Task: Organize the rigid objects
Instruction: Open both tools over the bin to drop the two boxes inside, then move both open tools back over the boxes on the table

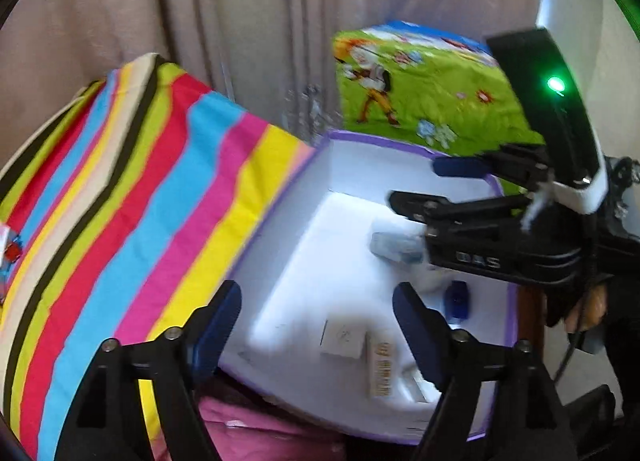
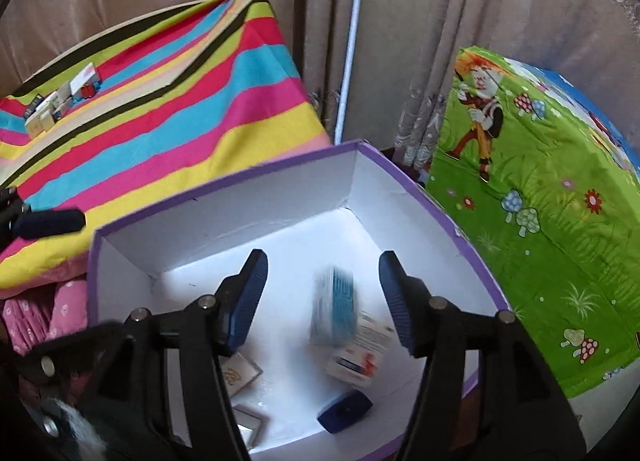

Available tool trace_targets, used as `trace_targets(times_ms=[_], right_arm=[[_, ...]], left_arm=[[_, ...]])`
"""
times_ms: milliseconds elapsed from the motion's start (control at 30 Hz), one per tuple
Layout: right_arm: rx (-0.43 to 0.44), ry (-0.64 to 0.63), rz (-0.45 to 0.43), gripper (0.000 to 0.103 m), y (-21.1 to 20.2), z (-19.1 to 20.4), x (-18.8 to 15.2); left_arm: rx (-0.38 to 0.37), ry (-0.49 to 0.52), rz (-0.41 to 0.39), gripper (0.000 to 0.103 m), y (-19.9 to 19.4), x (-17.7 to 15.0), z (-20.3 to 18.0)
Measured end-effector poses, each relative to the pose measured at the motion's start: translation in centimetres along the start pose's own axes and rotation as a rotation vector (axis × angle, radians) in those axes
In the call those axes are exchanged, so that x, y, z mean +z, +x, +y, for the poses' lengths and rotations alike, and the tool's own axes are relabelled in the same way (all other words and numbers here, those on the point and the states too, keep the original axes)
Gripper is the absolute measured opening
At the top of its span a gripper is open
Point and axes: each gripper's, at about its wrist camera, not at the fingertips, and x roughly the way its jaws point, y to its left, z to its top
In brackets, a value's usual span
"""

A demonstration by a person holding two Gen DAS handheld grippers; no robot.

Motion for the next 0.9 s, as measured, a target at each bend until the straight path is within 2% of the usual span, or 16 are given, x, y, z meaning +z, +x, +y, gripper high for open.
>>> trace_targets(times_ms=[167, 267, 400, 600, 700, 800, 867, 900], right_arm=[[0.023, -0.075, -0.014, 0.064, -0.3, 3.0, 1.5], [0.076, -0.145, -0.017, 0.068, -0.3, 6.3, 2.8], [0.199, -0.258, -0.023, 0.072, 0.1, 12.9, 4.5], [0.395, -0.385, -0.002, 0.076, 2.7, 24.4, 7.5], [0.452, -0.418, 0.022, 0.077, 5.1, 30.0, 8.8], [0.471, -0.432, 0.028, 0.077, 7.6, 34.9, 10.5], [0.468, -0.431, 0.021, 0.077, 9.4, 37.5, 12.2], [0.462, -0.423, 0.021, 0.077, 10.6, 38.7, 13.3]], left_arm=[[0.1, -0.118, -0.031, 0.08, -1.1, -1.9, 5.4], [0.223, -0.221, -0.045, 0.08, -2.4, -4.2, 10.7], [0.385, -0.408, -0.043, 0.084, -4.3, -8.4, 19.0], [0.605, -0.577, 0.016, 0.084, -5.9, -13.9, 29.6], [0.67, -0.666, 0.054, 0.084, -6.2, -16.4, 34.2], [0.71, -0.754, 0.068, 0.084, -6.6, -18.8, 37.5], [0.704, -0.804, 0.053, 0.084, -6.9, -19.6, 38.6], [0.678, -0.852, 0.037, 0.084, -7.1, -20.1, 39.2]])
